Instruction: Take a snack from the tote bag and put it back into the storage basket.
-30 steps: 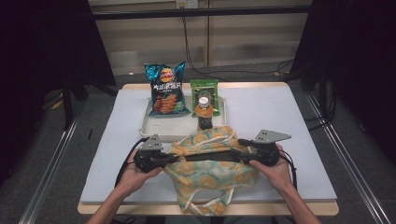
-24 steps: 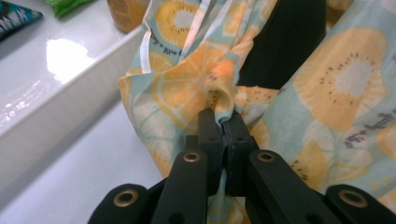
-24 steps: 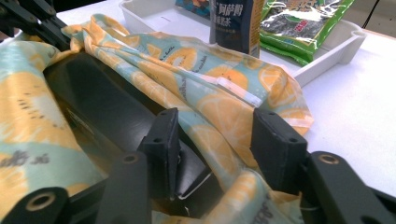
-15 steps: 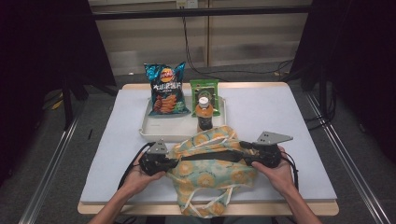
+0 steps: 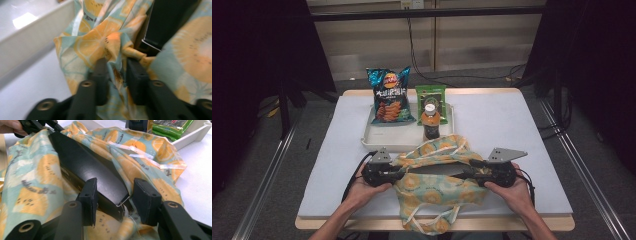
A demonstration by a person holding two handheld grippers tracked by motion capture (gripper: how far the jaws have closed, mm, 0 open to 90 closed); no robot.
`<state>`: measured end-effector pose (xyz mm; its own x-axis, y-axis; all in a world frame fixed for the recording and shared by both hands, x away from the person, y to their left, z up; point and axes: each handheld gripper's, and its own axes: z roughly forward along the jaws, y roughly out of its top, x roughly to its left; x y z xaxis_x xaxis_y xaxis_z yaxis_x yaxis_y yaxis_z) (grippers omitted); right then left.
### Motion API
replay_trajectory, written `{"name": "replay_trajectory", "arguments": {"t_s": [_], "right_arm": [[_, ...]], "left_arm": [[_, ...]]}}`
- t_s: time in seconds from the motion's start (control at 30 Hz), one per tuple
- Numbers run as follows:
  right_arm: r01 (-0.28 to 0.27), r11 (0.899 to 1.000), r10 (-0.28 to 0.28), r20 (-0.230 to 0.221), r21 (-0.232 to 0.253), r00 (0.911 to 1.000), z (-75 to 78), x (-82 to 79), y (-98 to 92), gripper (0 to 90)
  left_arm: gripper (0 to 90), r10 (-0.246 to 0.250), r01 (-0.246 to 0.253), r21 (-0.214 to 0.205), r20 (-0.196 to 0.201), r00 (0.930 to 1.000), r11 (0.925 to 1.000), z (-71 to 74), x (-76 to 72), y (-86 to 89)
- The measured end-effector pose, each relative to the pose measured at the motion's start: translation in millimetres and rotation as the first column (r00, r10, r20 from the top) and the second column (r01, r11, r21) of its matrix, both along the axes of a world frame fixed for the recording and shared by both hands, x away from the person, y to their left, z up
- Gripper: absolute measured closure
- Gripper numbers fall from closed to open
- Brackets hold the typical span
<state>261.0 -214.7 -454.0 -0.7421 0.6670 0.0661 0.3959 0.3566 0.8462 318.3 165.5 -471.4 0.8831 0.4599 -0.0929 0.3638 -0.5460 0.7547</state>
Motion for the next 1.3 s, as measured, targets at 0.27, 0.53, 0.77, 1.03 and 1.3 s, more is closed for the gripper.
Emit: {"name": "replay_trajectory", "arguments": {"t_s": [0.27,0.53,0.77,1.03,1.3], "right_arm": [[0.017,0.999,-0.018,0.034,0.033,0.9993,5.8,-1.3,-0.2,37.3],[0.033,0.998,-0.035,0.05,0.051,0.9981,8.4,-1.0,-1.1,32.9],[0.028,0.998,-0.031,0.051,0.055,0.9982,9.6,-0.9,0.3,32.9],[0.03,0.998,-0.033,0.052,0.061,0.9981,9.2,-0.7,-0.9,32.9],[0.026,0.998,-0.029,0.054,0.059,0.9981,9.2,-1.6,-0.9,32.2]], "left_arm": [[47.4,0.018,-0.009,-0.104,0.08,0.9967,0.9945,28.1,-14.0,7.8],[57.0,-0.011,0.038,-0.2,0.132,0.9912,0.979,51.6,-18.2,-0.4],[55.5,-0.111,0.126,-0.14,0.109,0.9878,0.9821,47.8,-18.8,-39.2],[35.9,-0.144,0.149,-0.067,0.086,0.9859,0.9865,26.7,-15.1,-37.6],[29.0,-0.187,0.184,0.037,0.107,0.9765,0.9822,19.8,-26.8,-38.7]]}}
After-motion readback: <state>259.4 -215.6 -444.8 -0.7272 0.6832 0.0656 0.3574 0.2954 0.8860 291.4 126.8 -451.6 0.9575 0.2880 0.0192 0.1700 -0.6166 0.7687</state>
